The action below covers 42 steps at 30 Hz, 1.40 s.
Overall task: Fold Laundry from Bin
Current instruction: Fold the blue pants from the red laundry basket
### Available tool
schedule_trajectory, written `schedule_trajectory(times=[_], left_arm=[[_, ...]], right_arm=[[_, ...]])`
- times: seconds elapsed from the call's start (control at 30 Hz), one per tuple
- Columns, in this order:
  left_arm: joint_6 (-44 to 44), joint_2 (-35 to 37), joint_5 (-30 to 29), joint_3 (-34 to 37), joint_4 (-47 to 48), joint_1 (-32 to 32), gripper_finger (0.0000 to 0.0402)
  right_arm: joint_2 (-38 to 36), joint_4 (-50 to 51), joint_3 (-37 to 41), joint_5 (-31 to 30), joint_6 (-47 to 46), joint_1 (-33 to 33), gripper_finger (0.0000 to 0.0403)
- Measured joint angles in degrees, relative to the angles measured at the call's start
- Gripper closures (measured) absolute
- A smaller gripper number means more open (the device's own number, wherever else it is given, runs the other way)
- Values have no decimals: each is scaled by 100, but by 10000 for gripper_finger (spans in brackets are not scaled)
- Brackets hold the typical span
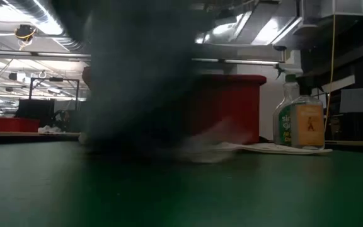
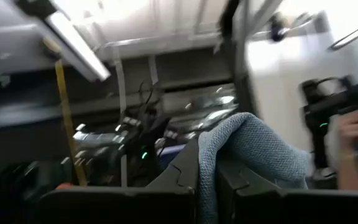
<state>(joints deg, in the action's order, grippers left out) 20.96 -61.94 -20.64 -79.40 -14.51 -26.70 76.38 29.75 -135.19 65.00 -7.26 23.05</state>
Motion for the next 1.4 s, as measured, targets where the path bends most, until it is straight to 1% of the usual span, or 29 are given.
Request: schedule_trajectory(times=[0.07,0.13,0.27,0.37,0.43,0.53,0.67,0.77,0.87,0.97,1.1,1.17,1.3,1.4], left_arm=[[-103,33,-408,-26,366,-39,392],[-456,11,-582,-28,852,-83,392],[-1516,-43,-561,-2,1864,-238,392],[-2148,-10,-616,-12,2354,-378,392],[-2377,-2,-621,-17,2636,-465,392],[-2496,-30,-599,-11,3001,-583,392],[-2507,-14,-757,-8,3188,-659,392],[-2506,-8,-768,-8,3330,-707,392],[-2507,-8,-757,-10,3656,-719,392],[-2536,-15,-759,-8,3995,-717,392],[-2534,-15,-761,-8,4064,-717,392],[-2534,-15,-761,-8,4062,-706,392],[-2534,-107,-763,-8,4052,-633,392],[-2532,-280,-826,-8,4007,-521,392]], right_arm=[[28,403,8,-124,76,-59,402],[57,950,25,-247,294,-49,403],[136,1892,147,-393,533,-59,403],[215,2530,329,-623,760,-58,403],[237,2854,517,-802,1023,-59,403],[313,3019,1004,-907,1277,-136,403],[292,2874,1844,-1069,1460,-492,402],[297,2746,2434,-1288,1531,-887,402],[301,2471,3051,-1768,1608,-1228,402],[300,2305,3597,-2355,1892,-1512,402],[301,1702,4448,-3253,2051,-1837,402],[308,1344,4835,-3532,2060,-1957,402],[306,689,5375,-3634,2074,-2137,402],[306,424,5554,-3642,2073,-2264,402]])
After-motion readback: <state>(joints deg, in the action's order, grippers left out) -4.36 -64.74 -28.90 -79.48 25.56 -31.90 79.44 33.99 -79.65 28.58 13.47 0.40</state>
